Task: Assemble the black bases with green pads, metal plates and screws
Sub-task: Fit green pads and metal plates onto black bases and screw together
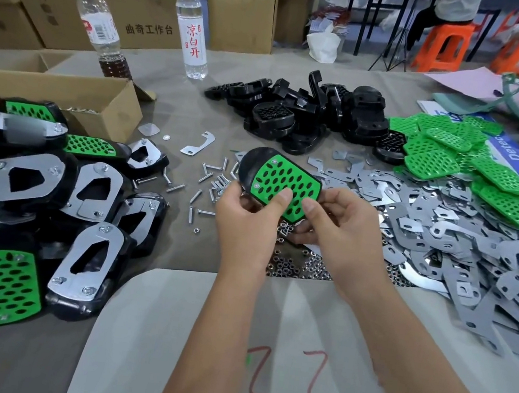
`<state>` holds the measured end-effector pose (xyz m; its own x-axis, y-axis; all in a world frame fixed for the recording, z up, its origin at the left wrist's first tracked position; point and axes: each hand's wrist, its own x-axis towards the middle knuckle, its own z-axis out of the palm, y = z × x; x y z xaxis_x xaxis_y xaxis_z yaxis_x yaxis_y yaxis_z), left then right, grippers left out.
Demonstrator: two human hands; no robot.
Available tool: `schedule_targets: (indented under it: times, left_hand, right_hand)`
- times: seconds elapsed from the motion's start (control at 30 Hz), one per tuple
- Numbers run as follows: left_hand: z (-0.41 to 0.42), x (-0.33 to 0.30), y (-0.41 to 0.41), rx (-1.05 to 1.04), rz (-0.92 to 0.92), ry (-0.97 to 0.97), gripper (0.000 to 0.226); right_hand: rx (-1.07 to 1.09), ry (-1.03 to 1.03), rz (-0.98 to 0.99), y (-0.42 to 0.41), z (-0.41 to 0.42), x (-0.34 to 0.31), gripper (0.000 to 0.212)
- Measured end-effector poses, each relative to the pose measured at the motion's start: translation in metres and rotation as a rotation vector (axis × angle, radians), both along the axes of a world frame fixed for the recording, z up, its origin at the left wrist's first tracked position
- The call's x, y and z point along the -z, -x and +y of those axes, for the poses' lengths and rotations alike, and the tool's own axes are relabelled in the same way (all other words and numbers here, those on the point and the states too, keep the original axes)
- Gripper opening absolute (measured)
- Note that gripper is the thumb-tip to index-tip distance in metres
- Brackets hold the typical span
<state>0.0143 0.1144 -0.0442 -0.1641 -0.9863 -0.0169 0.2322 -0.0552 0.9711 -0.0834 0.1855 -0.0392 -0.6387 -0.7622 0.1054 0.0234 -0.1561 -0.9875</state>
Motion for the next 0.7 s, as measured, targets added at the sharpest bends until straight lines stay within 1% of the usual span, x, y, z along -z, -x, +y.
schedule_targets:
  times: [0.03,0.07,0.1,0.17,0.2,0.27,0.3,0.33,0.4,0.47,0.5,0.57,0.6,0.63,0.67,0.7]
  left_hand:
    - [0.001,0.000,0.000,0.004,-0.014,-0.006,0.018]
    - [0.003,-0.001,0.001,0.024,-0.006,-0.029,0.018]
    - [0.005,-0.003,0.003,0.061,0.033,-0.073,0.022]
    - [0.007,-0.009,0.004,0.146,0.142,-0.183,0.038]
    - [0.007,-0.011,0.004,0.169,0.175,-0.224,0.043]
    - [0.005,-0.014,0.003,0.166,0.192,-0.285,0.043]
    - [0.005,-0.014,0.001,0.153,0.188,-0.311,0.043]
    - [0.004,-0.014,0.000,0.139,0.187,-0.333,0.045]
    - [0.002,-0.016,-0.003,0.116,0.235,-0.368,0.040]
    - [-0.002,-0.018,-0.005,0.102,0.334,-0.406,0.034]
    - [-0.004,-0.018,-0.006,0.098,0.368,-0.434,0.032]
    - [-0.009,-0.016,-0.009,0.105,0.430,-0.500,0.024]
    - [-0.010,-0.015,-0.010,0.117,0.459,-0.525,0.021]
    - [-0.011,-0.015,-0.011,0.127,0.476,-0.543,0.023]
    - [-0.011,-0.014,-0.012,0.130,0.481,-0.552,0.027]
    - [-0.011,-0.013,-0.011,0.127,0.487,-0.553,0.033]
  right_hand:
    - [0.048,-0.028,0.059,-0.002,-0.001,0.001,0.008]
    - [0.107,-0.060,0.170,-0.003,-0.002,0.002,0.011]
    - [0.172,-0.083,0.339,-0.005,-0.003,0.003,0.014]
    - [0.251,-0.110,0.723,-0.008,-0.001,0.001,0.020]
    - [0.239,-0.101,0.872,-0.007,0.000,0.000,0.020]
    - [0.106,-0.058,1.046,-0.004,0.003,-0.001,0.023]
    - [0.023,-0.035,1.078,-0.004,0.005,-0.001,0.026]
    - [-0.047,-0.021,1.069,-0.004,0.007,-0.001,0.030]
    - [-0.090,-0.027,0.952,-0.001,0.010,0.000,0.033]
    - [0.025,-0.068,0.879,0.010,0.011,0.001,0.029]
    - [0.118,-0.113,0.880,0.019,0.012,0.000,0.021]
    - [0.281,-0.251,0.880,0.041,0.015,0.000,0.006]
    - [0.326,-0.335,0.876,0.051,0.017,0.000,0.002]
    - [0.351,-0.401,0.871,0.057,0.019,0.001,0.000]
    - [0.368,-0.423,0.852,0.059,0.020,0.002,0.001]
    - [0.367,-0.393,0.814,0.057,0.020,0.002,0.004]
